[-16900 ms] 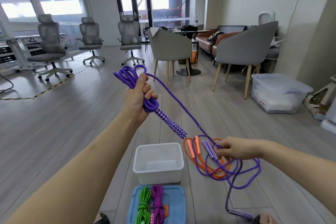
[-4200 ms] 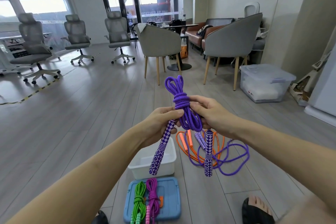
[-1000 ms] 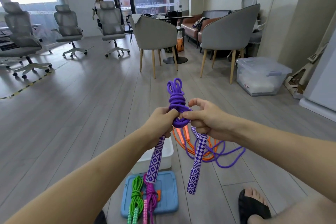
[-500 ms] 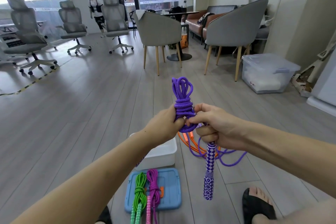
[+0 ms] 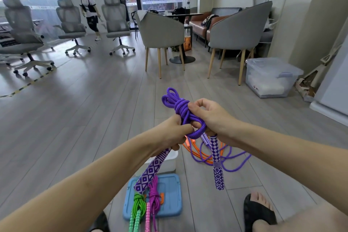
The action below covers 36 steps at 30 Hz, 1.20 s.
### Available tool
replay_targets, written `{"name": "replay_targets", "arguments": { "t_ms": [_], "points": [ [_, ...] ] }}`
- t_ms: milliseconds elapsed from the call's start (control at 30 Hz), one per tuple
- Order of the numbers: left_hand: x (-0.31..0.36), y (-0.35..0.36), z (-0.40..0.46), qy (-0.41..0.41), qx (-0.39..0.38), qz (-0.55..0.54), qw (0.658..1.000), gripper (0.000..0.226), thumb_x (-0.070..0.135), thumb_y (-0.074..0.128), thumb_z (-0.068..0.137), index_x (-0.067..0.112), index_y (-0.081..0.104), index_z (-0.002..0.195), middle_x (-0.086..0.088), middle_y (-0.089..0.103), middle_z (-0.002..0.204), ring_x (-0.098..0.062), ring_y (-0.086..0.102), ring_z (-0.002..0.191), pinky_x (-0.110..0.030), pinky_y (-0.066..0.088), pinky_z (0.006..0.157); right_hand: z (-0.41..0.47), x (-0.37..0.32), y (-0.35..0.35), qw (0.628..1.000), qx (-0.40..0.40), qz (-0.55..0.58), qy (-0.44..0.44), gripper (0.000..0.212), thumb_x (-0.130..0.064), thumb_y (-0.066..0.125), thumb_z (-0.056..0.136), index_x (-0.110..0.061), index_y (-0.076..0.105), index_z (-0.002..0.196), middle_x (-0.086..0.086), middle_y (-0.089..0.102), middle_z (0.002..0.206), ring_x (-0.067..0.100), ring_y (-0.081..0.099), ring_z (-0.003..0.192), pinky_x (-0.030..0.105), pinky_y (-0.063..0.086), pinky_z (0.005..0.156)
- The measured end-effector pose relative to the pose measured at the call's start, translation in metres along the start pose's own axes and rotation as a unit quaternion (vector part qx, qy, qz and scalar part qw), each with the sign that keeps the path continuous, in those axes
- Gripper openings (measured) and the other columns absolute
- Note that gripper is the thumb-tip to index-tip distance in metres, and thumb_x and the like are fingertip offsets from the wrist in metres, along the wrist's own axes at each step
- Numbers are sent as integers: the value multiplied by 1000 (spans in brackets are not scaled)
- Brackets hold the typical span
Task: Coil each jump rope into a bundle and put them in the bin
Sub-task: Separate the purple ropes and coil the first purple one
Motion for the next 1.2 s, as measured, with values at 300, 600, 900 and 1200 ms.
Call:
{"name": "replay_targets", "arguments": {
  "t_ms": [300, 600, 900, 1200],
  "points": [
    [-8, -4, 6, -39, 15, 74, 996, 13, 16, 50, 98, 11, 42, 88, -3, 30, 62, -13, 27, 49, -23, 29, 43, 6, 8, 7, 996, -43, -15, 75, 42, -52, 48, 104, -14, 58, 91, -2, 47, 52, 10, 23, 41, 19, 17, 38],
    [-25, -2, 11, -81, 35, 142, 986, 32, 25, 51, 100, 13, 38, 73, -2, 32, 59, -16, 29, 50, -25, 29, 44, 12, 29, 11, 983, -28, -31, 176, 56, -65, 51, 98, -18, 52, 67, 0, 44, 51, 11, 20, 41, 22, 15, 40],
    [-12, -24, 1, -35, 27, -179, 983, 15, 0, 58, 95, 12, 57, 103, 4, 45, 65, -7, 26, 48, -20, 18, 42, 12, 8, 0, 985, -134, 52, 95, 32, -48, 53, 103, -16, 58, 106, -4, 52, 70, 9, 19, 54, 24, 14, 49],
    [-2, -20, -4, -53, -129, -435, 890, 15, -3, 56, 95, 5, 60, 108, -1, 63, 82, -1, 22, 41, -9, 23, 37, 21, 3, -9, 996, -89, 7, -14, 49, -56, 62, 89, -14, 56, 113, -3, 53, 64, 7, 30, 46, 23, 21, 45]
  ]
}}
Point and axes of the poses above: each hand's wrist, its own z-axis towards the middle knuckle, its own y-axis out of the palm, x = y × z, the point moved 5 cm from there along z, towards the middle knuckle
